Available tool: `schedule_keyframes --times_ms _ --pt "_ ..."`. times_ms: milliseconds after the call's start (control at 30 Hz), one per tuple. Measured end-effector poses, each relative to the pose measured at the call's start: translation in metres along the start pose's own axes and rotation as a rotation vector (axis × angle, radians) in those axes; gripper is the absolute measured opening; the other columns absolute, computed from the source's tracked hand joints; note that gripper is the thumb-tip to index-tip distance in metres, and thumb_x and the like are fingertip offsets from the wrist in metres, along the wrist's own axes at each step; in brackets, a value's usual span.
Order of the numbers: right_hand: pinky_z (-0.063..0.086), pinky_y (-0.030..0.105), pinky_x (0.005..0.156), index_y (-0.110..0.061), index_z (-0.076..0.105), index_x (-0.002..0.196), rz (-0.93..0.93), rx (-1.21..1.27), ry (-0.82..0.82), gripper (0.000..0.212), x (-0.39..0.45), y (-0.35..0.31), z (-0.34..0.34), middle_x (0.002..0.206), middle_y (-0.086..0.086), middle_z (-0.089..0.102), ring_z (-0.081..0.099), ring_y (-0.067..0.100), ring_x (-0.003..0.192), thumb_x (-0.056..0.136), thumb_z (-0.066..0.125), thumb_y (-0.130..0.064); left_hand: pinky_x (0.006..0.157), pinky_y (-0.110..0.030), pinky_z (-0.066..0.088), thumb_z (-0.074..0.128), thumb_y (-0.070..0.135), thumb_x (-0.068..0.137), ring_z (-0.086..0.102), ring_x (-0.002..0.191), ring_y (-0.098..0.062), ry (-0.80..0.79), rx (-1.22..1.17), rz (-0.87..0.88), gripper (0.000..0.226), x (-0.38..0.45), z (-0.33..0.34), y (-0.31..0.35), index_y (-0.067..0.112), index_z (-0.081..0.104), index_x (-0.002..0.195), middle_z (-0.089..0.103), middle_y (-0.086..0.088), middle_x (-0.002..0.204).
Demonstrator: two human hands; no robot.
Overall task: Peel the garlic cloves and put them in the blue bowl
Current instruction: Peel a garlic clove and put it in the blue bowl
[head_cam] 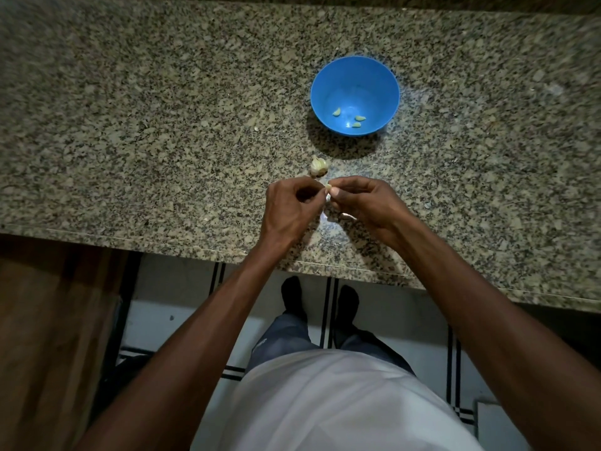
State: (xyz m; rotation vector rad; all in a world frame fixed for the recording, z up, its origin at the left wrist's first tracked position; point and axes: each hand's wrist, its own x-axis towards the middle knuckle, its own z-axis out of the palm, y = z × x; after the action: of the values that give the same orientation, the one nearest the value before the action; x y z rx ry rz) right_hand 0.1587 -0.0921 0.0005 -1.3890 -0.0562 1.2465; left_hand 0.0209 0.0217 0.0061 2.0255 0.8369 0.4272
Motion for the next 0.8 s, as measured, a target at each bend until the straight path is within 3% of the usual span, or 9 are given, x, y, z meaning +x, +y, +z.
schedule_keyframes --times_ms 200,367,467,567,667,800 --pt "0.061 0.026 0.075 0.003 0.075 0.112 -0.19 -0.259 -0.003 0.02 -0.003 -0.001 0.0 0.098 0.014 0.078 0.074 0.016 0.082 0.093 0.076 -0.002 0.071 -0.023 0.063 0.084 0.018 0.087 0.075 0.078 -0.004 0.013 -0.172 -0.12 0.012 0.003 -0.001 -0.003 0.012 0.08 0.097 0.078 0.005 0.086" --pt "0.064 0.036 0.086 -0.005 0.08 0.111 -0.296 -0.347 -0.01 0.019 -0.003 0.002 0.002 0.101 0.012 0.08 0.077 0.021 0.091 0.091 0.079 -0.006 0.067 -0.015 0.056 0.081 0.025 0.09 0.067 0.074 0.003 -0.059 -0.127 -0.092 0.014 0.003 -0.002 -0.006 0.015 0.075 0.097 0.072 0.008 0.083" --pt "0.063 0.039 0.09 -0.009 0.081 0.105 -0.272 -0.335 -0.001 0.016 -0.001 0.001 0.001 0.099 0.01 0.081 0.077 0.022 0.091 0.089 0.081 -0.006 0.064 -0.018 0.055 0.077 0.031 0.091 0.06 0.068 0.002 -0.102 -0.077 -0.082 0.021 0.004 -0.001 -0.008 0.011 0.072 0.096 0.069 0.003 0.081" --pt "0.063 0.047 0.092 -0.006 0.081 0.106 -0.267 -0.318 0.027 0.018 0.003 0.0 -0.002 0.099 0.015 0.08 0.077 0.034 0.097 0.088 0.082 -0.006 0.062 -0.021 0.053 0.075 0.029 0.093 0.058 0.068 -0.001 -0.113 -0.073 -0.096 0.019 0.002 0.002 -0.009 0.011 0.07 0.093 0.068 0.001 0.079" --pt "0.063 0.05 0.091 -0.003 0.081 0.103 -0.269 -0.3 0.04 0.018 0.005 -0.002 -0.007 0.098 0.018 0.08 0.076 0.041 0.098 0.086 0.084 -0.007 0.071 -0.027 0.059 0.074 0.017 0.092 0.066 0.079 -0.011 -0.081 -0.125 -0.136 0.01 0.001 0.004 -0.014 0.013 0.07 0.1 0.071 0.0 0.088" --pt "0.064 0.036 0.08 0.004 0.078 0.107 -0.287 -0.27 0.001 0.021 0.003 -0.004 -0.01 0.098 0.021 0.079 0.077 0.029 0.088 0.087 0.081 0.0 0.086 -0.029 0.061 0.077 0.019 0.094 0.072 0.098 -0.008 -0.087 -0.218 -0.175 0.017 0.005 0.004 -0.016 0.017 0.075 0.111 0.076 0.005 0.105"
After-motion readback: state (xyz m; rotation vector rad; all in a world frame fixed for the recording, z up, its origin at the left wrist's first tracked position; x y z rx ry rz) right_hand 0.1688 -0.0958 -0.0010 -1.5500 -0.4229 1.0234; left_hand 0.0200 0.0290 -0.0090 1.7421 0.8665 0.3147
